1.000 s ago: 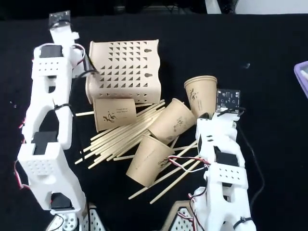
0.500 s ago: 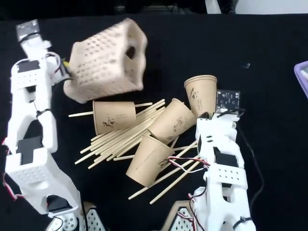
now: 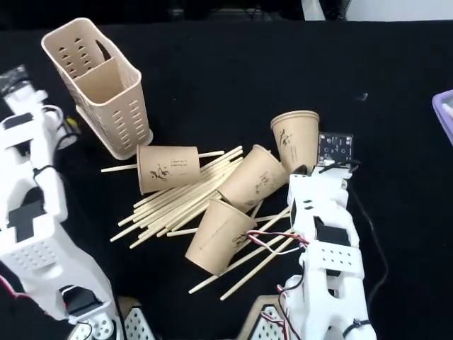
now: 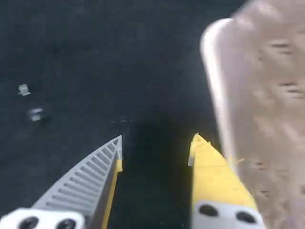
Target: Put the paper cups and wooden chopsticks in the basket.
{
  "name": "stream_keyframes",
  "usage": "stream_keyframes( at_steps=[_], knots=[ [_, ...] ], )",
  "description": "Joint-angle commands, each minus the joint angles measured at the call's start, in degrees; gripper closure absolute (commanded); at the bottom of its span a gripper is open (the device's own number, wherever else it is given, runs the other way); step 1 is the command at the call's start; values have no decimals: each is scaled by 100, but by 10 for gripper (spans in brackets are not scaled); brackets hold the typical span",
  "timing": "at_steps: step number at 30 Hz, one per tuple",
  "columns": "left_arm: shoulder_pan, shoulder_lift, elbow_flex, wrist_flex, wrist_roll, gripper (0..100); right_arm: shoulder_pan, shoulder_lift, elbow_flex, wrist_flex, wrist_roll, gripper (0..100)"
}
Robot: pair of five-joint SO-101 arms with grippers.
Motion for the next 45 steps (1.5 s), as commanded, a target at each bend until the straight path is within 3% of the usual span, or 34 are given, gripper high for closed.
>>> stream_keyframes(
  at_steps=[1, 9, 15, 18, 24, 40, 42, 45],
  knots=[
    [-453, -457, -567, 501, -44, 768, -97, -110, 4, -62, 53, 910],
    [-338, -1011, -3046, 3059, 0, 767, -97, -110, 4, -53, 53, 910],
    [198, -1046, -4532, 4220, 18, 767, -97, -110, 4, -53, 53, 910],
    [497, -1055, -5068, 4659, 404, 767, -97, -110, 4, -53, 53, 910],
    [1147, -1020, -5358, 5213, 1187, 737, -97, -101, 4, -53, 53, 910],
    [2114, -1020, -3873, 5231, 1160, 738, -97, -101, 4, -53, 53, 910],
    [2220, -1020, -3908, 5231, 1037, 787, -97, -101, 4, -53, 53, 910],
    [2396, -1020, -3960, 5231, 519, 952, -97, -101, 4, -53, 53, 910]
  ],
)
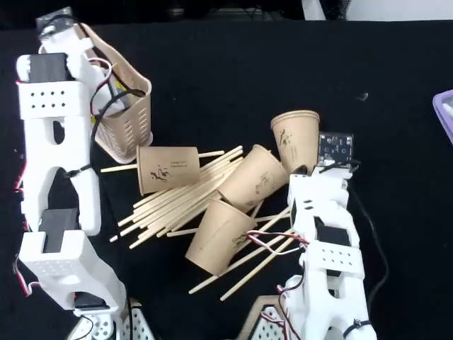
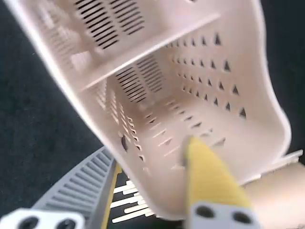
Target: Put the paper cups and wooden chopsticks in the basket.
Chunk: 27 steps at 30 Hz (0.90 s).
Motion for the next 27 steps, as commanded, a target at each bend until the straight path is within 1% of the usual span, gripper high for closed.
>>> stream_keyframes(
  at_steps=[1, 3, 5, 9, 13, 17, 20, 23, 24, 27],
  knots=[
    [330, -299, -145, -18, -695, 983, -97, -101, 4, -44, 53, 910],
    [338, -299, -171, -18, -1011, 945, -97, -101, 4, -44, 53, 910],
    [330, -299, -277, -97, -1389, 973, -97, -101, 4, -44, 53, 910],
    [365, -316, -356, -404, -2356, 970, -97, -101, 4, -44, 53, 910],
    [347, -352, -356, -870, -2831, 970, -97, -101, 4, -44, 53, 910],
    [163, -290, -303, -1064, -2822, 954, -97, -101, 4, -44, 53, 910],
    [57, -299, -295, -1055, -2769, 843, -97, -101, 4, -44, 53, 910],
    [-119, -352, -356, -1029, -2470, 719, -97, -101, 4, -44, 53, 910],
    [-136, -360, -365, -905, -2321, 695, -97, -101, 4, -44, 53, 910],
    [-207, -360, -453, -167, -1969, 687, -97, -101, 4, -44, 53, 910]
  ],
)
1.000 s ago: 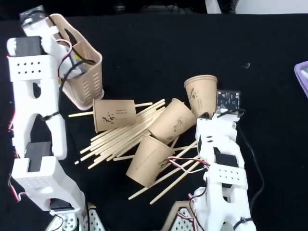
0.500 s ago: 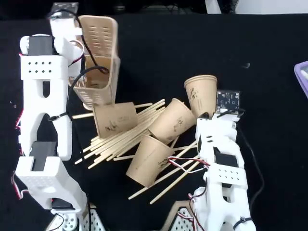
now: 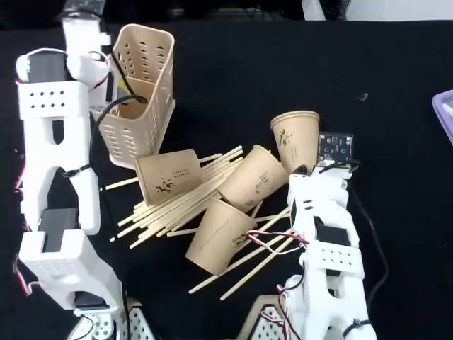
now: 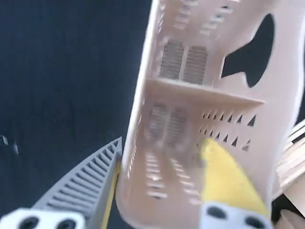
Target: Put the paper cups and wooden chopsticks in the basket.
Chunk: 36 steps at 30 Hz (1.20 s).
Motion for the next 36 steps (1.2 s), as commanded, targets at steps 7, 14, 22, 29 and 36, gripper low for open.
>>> stream_keyframes(
  at_steps=[7, 14, 22, 29, 36],
  knots=[
    [-356, -325, -84, 985, 1125, 701, -97, -92, 4, -44, 53, 910],
    [-391, -352, -22, 985, 1521, 701, -97, -92, 4, -44, 53, 910],
    [-22, -325, 778, 967, 1477, 845, -97, -92, 4, -44, 53, 910],
    [4, -343, 576, 255, 1486, 971, -97, -92, 4, -44, 53, 910],
    [-13, -299, 347, -738, 1486, 960, -97, -92, 4, -44, 53, 910]
  ],
)
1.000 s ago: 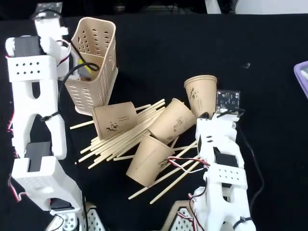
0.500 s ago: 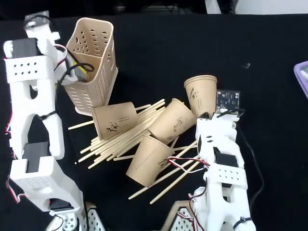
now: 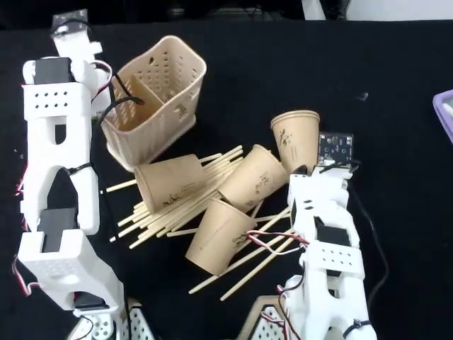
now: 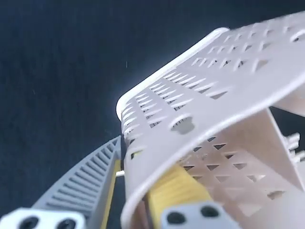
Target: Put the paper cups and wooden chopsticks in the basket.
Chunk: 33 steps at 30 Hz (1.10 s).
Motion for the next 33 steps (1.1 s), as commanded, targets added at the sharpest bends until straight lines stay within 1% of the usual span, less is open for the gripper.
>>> stream_keyframes(
  at_steps=[1, 3, 4, 5, 9, 10, 13, 16, 19, 23, 24, 25, 27, 28, 29, 31, 33],
  knots=[
    [48, -281, -391, -668, 35, 959, -97, -92, 4, -44, 53, 910],
    [57, -281, -391, -844, 35, 957, -97, -92, 4, -44, 53, 910],
    [57, -281, -391, -879, 35, 940, -97, -92, 4, -44, 53, 910],
    [66, -273, -391, -879, 53, 905, -97, -92, 4, -44, 53, 910],
    [31, -273, -268, -756, 70, 709, -97, -92, 4, -44, 53, 910],
    [13, -273, -224, -738, 62, 695, -97, -92, 4, -44, 53, 910],
    [-127, -316, -189, -695, 35, 737, -97, -92, 4, -44, 53, 910],
    [-145, -325, -259, -255, 26, 774, -97, -92, 4, -44, 53, 910],
    [-127, -273, -224, 53, 26, 776, -97, -92, 4, -44, 53, 910],
    [-92, -273, -207, 97, 62, 784, -97, -92, 4, -44, 53, 910],
    [-92, -299, -251, 114, 53, 805, -97, -92, 4, -44, 53, 910],
    [-84, -334, -259, 105, 44, 847, -97, -92, 4, -44, 53, 910],
    [-84, -334, -321, 62, 26, 973, -97, -92, 4, -44, 53, 910],
    [-84, -334, -444, 123, 26, 973, -97, -92, 4, -44, 53, 910],
    [-84, -316, -505, 141, 26, 946, -97, -92, 4, -44, 53, 910],
    [-84, -281, -681, 167, 18, 973, -97, -92, 4, -44, 53, 910],
    [22, -281, -778, 158, -132, 966, -97, -92, 4, -44, 53, 910]
  ],
)
